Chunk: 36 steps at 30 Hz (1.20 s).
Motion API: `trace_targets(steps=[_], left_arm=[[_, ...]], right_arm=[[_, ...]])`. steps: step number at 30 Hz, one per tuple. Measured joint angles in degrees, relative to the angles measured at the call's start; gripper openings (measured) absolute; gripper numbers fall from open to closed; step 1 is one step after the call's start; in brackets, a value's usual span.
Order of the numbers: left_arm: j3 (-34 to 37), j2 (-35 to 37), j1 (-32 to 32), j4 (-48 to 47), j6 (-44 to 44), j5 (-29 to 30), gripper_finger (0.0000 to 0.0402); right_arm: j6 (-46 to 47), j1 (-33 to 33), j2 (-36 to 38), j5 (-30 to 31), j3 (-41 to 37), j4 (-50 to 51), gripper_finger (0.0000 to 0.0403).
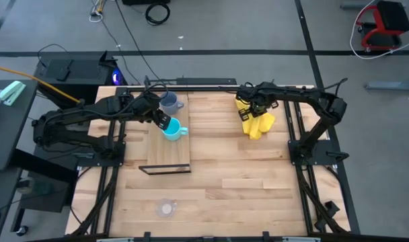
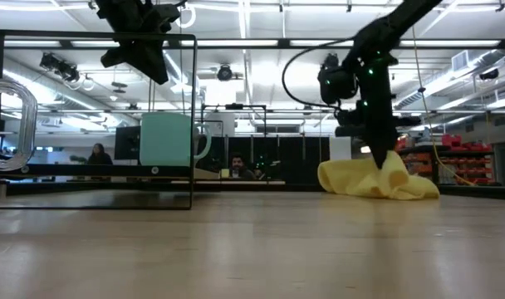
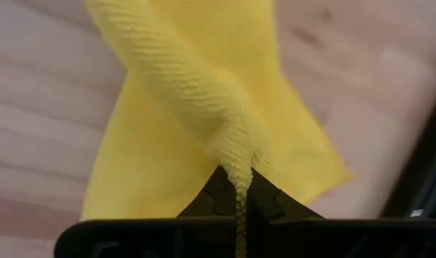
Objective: Stack small to large cups/mugs on shelf
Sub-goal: Put the blue mug on the shelf
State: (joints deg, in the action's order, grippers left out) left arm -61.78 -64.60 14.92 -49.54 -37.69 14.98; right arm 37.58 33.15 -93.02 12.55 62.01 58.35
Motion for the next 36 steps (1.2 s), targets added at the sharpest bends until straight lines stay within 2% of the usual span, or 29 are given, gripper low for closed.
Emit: trace_targets(steps=[10,17,29,36], left_arm=[[0.00,0.00,0.00,0.00,0.90,0.00,0.0057],[0.00,0.00,0.01,-0.02,0.90,0.00,0.0070],[0.00,0.00,0.00,0.00,0.92,0.00,0.0080],[0.02,0.00,0.00,0.00,1.01,0.00,0.0080]], right_arm=[[0.39,0.60,0.18,-4.97,-6.13,-8.66,0.0015],[1.03,0.60,0.18,-5.17,-6.39,-10.99,0.0056],[1.25,0.58,0.44,-5.39,-6.39,-11.54,0.0149],[2.44,0.34,7.03,-4.29,-4.36,-11.62,0.0174]])
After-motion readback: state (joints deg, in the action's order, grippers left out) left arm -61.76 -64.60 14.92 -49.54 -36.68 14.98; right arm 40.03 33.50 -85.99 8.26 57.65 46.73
